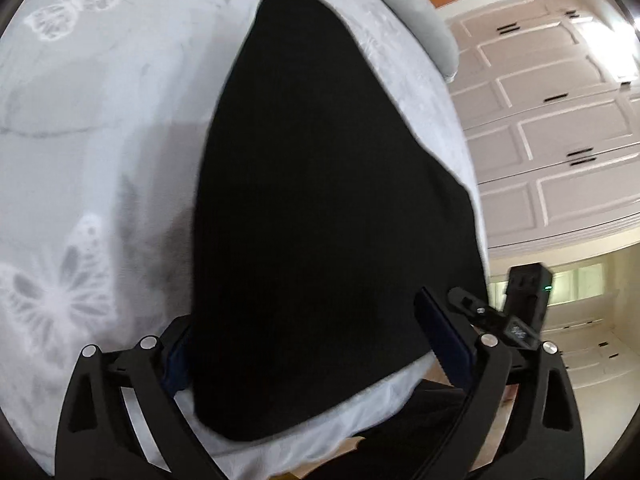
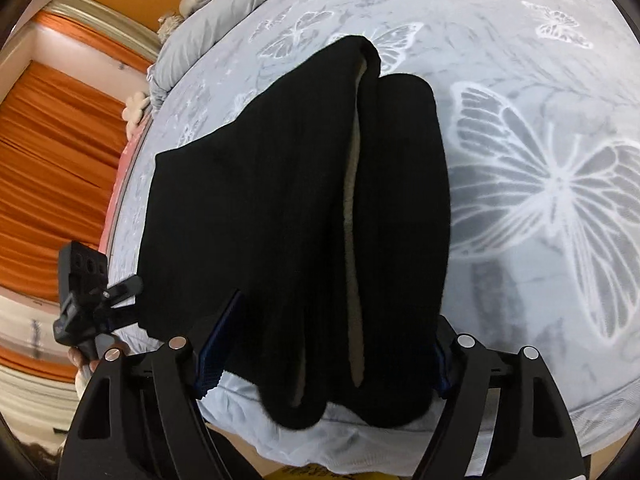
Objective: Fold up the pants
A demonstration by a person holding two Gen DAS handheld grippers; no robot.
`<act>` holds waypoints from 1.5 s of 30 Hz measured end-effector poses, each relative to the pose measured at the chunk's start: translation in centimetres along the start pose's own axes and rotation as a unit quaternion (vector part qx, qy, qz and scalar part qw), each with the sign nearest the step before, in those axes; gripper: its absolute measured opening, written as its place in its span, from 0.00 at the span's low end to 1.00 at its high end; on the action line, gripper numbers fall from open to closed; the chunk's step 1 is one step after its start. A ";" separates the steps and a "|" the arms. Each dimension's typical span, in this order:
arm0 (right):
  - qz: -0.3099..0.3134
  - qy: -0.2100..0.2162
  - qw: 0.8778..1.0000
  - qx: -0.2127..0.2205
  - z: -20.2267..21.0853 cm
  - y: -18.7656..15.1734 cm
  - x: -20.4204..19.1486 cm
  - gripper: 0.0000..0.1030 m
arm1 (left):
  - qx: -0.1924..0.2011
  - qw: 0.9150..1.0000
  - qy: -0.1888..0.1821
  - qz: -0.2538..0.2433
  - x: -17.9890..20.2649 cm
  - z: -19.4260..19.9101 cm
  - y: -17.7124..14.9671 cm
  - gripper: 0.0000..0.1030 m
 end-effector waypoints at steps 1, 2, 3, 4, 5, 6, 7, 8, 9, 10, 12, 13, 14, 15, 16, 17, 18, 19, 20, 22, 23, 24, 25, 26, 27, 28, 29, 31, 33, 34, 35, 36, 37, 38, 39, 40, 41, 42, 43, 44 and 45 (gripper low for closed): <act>0.001 0.005 1.000 0.003 0.2 0.0 -0.1 0.50 | 0.009 1.000 0.013 -0.012 0.4 0.3 -0.3 0.71; -0.003 0.016 1.000 0.010 0.5 0.1 -0.4 0.43 | 0.011 0.999 0.026 -0.020 0.6 0.4 -0.3 0.50; -0.005 0.024 1.000 0.014 0.8 0.3 0.0 0.38 | 0.012 0.999 0.034 -0.021 0.5 0.5 -0.3 0.44; -0.003 0.027 0.999 0.019 1.4 0.2 0.1 0.36 | 0.013 1.000 0.019 -0.007 0.3 1.1 -0.6 0.38; 0.006 0.024 0.999 0.024 1.7 0.2 -0.2 0.36 | 0.014 1.000 0.012 0.000 0.2 1.4 -0.7 0.35; 0.024 0.016 0.999 0.032 2.0 0.3 -1.2 0.36 | 0.017 1.000 0.009 0.001 0.4 1.8 -0.6 0.33; 0.031 0.014 0.999 0.035 2.2 0.4 -1.5 0.35 | 0.026 1.000 0.007 -0.005 0.8 2.5 -0.6 0.31; 0.038 0.015 0.998 0.041 2.4 0.5 -2.1 0.35 | 0.035 0.999 0.006 -0.013 1.1 3.2 -0.5 0.31; 0.043 0.018 0.998 0.048 2.9 0.5 -2.7 0.35 | 0.042 0.999 0.005 -0.023 1.7 3.7 -0.5 0.30; 0.045 0.023 0.997 0.054 3.6 0.4 -2.9 0.35 | 0.052 0.998 0.005 -0.034 2.4 4.4 -0.6 0.30; 0.047 0.035 0.996 0.066 4.7 0.4 -3.7 0.35 | 0.061 0.997 0.005 -0.048 3.3 5.0 -0.7 0.30; 0.051 0.039 0.995 0.070 5.5 0.3 -3.5 0.35 | 0.065 0.996 0.006 -0.056 3.8 5.7 -0.8 0.30; 0.055 0.044 0.995 0.074 5.9 0.3 -3.9 0.35 | 0.070 0.996 0.007 -0.063 4.3 6.3 -1.0 0.30; 0.058 0.052 0.994 0.078 6.5 0.1 -4.3 0.35 | 0.074 0.995 0.009 -0.070 4.5 6.9 -1.3 0.30; 0.059 0.058 0.993 0.081 7.1 -0.2 -4.5 0.35 | 0.083 0.993 0.012 -0.078 4.9 7.8 -1.4 0.30; 0.062 0.063 0.992 0.085 7.4 -0.4 -5.1 0.35 | 0.089 0.992 0.015 -0.085 5.4 8.6 -1.5 0.30; 0.064 0.067 0.992 0.089 7.7 -0.5 -5.5 0.35 | 0.095 0.991 0.016 -0.092 5.8 9.4 -1.3 0.30; 0.066 0.073 0.991 0.094 8.2 -0.7 -5.9 0.35 | 0.103 0.990 0.017 -0.098 6.2 10.2 -1.2 0.30; 0.069 0.078 0.990 0.098 8.5 -0.8 -6.5 0.35 | 0.112 0.988 0.019 -0.105 6.6 11.1 -1.3 0.30; 0.075 0.086 0.988 0.106 9.4 -1.0 -7.2 0.35 | 0.128 0.985 0.020 -0.115 7.4 12.7 -1.2 0.30; 0.082 0.088 0.987 0.110 9.7 -1.0 -7.9 0.35 | 0.135 0.984 0.021 -0.119 7.9 13.4 -1.0 0.30; 0.090 0.091 0.985 0.118 9.8 -0.5 -9.2 0.35 | 0.144 0.981 0.023 -0.126 8.5 14.4 -0.9 0.30; 0.094 0.093 0.984 0.122 9.9 -0.2 -9.8 0.35 | 0.152 0.979 0.026 -0.133 9.0 14.6 -0.6 0.30; 0.099 0.095 0.982 0.128 10.3 0.1 -10.4 0.35 | 0.160 0.977 0.030 -0.140 9.4 15.2 -0.4 0.30; 0.106 0.096 0.980 0.135 10.8 0.6 -11.2 0.35 | 0.168 0.974 0.034 -0.148 9.8 16.0 -0.1 0.30; 0.111 0.099 0.979 0.141 11.3 1.1 -11.7 0.35 | 0.178 0.972 0.035 -0.152 10.4 17.0 0.3 0.31; 0.115 0.101 0.977 0.146 11.5 1.7 -12.3 0.35 | 0.185 0.970 0.035 -0.155 10.8 17.6 0.7 0.31; 0.125 0.105 0.974 0.156 12.1 3.4 -13.5 0.35 | 0.201 0.966 0.038 -0.160 11.7 19.0 1.9 0.31; 0.139 0.107 0.971 0.165 12.7 5.3 -14.9 0.35 | 0.216 0.961 0.043 -0.166 12.6 19.8 3.2 0.31; 0.144 0.107 0.969 0.169 12.9 5.9 -15.2 0.35 | 0.225 0.959 0.047 -0.169 13.2 20.5 4.3 0.31; 0.150 0.107 0.968 0.173 13.1 6.9 -16.0 0.35 | 0.232 0.956 0.049 -0.170 13.6 21.1 5.1 0.31; 0.156 0.107 0.965 0.179 13.4 7.7 -16.6 0.35 | 0.239 0.954 0.052 -0.173 14.0 21.6 6.1 0.31; 0.159 0.108 0.964 0.184 13.5 8.5 -17.1 0.35 | 0.244 0.952 0.054 -0.175 14.4 22.0 6.8 0.31; 0.164 0.109 0.962 0.190 13.6 9.6 -17.7 0.35 | 0.250 0.950 0.058 -0.178 14.7 22.4 7.6 0.31; 0.166 0.110 0.960 0.195 13.7 10.5 -18.2 0.35 | 0.257 0.947 0.061 -0.181 15.1 22.7 8.4 0.31; 0.169 0.112 0.958 0.201 13.8 11.4 -18.6 0.35 | 0.265 0.944 0.066 -0.186 15.5 23.1 9.5 0.31; 0.171 0.114 0.957 0.206 13.8 12.2 -19.0 0.35 | 0.271 0.941 0.068 -0.189 15.9 23.3 10.3 0.31; 0.173 0.115 0.955 0.211 13.8 13.3 -19.3 0.35 | 0.278 0.939 0.070 -0.192 16.2 23.5 11.1 0.31; 0.173 0.117 0.954 0.216 13.7 14.5 -19.6 0.35 | 0.286 0.935 0.073 -0.197 16.7 23.8 12.2 0.31; 0.174 0.119 0.953 0.219 13.6 15.3 -19.7 0.35 | 0.293 0.932 0.074 -0.202 17.0 24.0 13.1 0.31; 0.173 0.120 0.951 0.224 13.5 16.6 -19.9 0.35 | 0.303 0.928 0.076 -0.205 17.4 24.1 14.4 0.31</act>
Point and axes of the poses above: each gripper's, at about its wrist camera, not at the fingertips, and z roughly against the way its jaws point, x to its right, y to its top, the point moved 6 cm from there along -z, roughly the way its jaws point, and after that the axes turned 3 degrees about z, right-handed, at the moved point
